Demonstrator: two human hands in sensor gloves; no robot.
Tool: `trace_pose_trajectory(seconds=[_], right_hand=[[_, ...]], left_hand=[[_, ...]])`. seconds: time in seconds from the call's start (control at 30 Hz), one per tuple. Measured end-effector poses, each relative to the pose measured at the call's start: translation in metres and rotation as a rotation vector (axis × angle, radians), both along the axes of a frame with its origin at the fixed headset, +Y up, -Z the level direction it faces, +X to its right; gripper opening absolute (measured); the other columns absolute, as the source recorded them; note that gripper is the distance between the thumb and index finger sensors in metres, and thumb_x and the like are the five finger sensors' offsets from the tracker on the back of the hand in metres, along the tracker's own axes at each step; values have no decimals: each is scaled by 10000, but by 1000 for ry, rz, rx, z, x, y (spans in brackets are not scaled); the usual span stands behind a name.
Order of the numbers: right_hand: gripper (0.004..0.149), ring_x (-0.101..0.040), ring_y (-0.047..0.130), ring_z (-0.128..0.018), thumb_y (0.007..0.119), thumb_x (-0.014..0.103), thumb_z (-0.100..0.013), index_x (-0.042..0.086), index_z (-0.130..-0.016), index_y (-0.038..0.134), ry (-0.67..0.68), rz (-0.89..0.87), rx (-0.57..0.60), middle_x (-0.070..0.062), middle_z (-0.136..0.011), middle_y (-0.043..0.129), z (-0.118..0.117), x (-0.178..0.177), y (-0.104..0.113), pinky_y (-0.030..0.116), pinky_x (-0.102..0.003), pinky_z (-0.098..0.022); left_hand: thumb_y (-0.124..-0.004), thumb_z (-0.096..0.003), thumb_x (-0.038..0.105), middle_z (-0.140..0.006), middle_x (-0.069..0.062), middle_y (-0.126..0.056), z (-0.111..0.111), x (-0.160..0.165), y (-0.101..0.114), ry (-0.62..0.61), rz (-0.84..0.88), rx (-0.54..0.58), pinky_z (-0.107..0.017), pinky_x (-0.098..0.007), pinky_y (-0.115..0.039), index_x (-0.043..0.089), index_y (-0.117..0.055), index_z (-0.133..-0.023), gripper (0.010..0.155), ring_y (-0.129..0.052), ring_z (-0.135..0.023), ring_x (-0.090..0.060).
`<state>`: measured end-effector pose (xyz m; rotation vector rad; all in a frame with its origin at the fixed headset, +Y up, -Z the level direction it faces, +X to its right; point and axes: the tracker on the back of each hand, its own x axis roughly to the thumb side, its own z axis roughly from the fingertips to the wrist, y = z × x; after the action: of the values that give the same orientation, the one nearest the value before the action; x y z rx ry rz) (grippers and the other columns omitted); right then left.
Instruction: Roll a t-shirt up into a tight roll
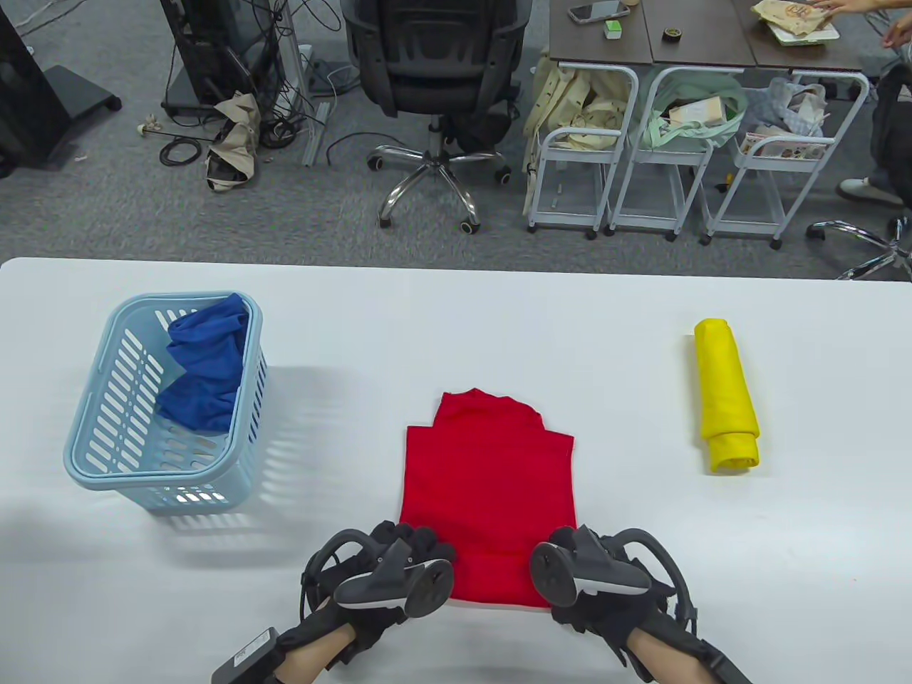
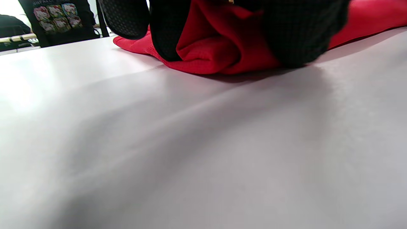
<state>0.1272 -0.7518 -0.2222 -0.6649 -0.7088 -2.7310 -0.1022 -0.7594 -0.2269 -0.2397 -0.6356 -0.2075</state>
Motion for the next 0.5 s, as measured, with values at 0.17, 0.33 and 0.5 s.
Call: trace_pose_trajectory(seconds=[0.17, 0.33, 0.5], right_hand=[[543, -338, 577, -1039, 689, 359, -615, 285, -1077, 413, -28, -65, 33, -60, -1157, 389, -4, 3, 4, 505, -583, -733], [464, -286, 777, -898, 630, 330, -617, 228, -1054, 515, -63, -233, -75, -83, -1061, 603, -11, 20, 12, 620, -530, -685], [485, -217, 887, -717, 548, 351, -637, 164, -1078, 470, -125, -326, -194, -104, -944, 712, -18, 29, 2, 715, -486, -597]], left_hand=[[-679, -524, 450, -1017, 5, -768, -3, -2, 5, 15, 39, 24, -729, -525, -656, 337, -631, -1009, 500, -848, -851, -238], [-713, -504, 417, -821, 22, -947, -20, -22, 10, 102, 298, -192, -682, -507, -737, 273, -769, -954, 476, -988, -673, -192], [-712, -514, 429, -748, -3, -989, -26, -40, 5, 181, 455, -362, -647, -499, -753, 230, -800, -948, 486, -1008, -590, -205]])
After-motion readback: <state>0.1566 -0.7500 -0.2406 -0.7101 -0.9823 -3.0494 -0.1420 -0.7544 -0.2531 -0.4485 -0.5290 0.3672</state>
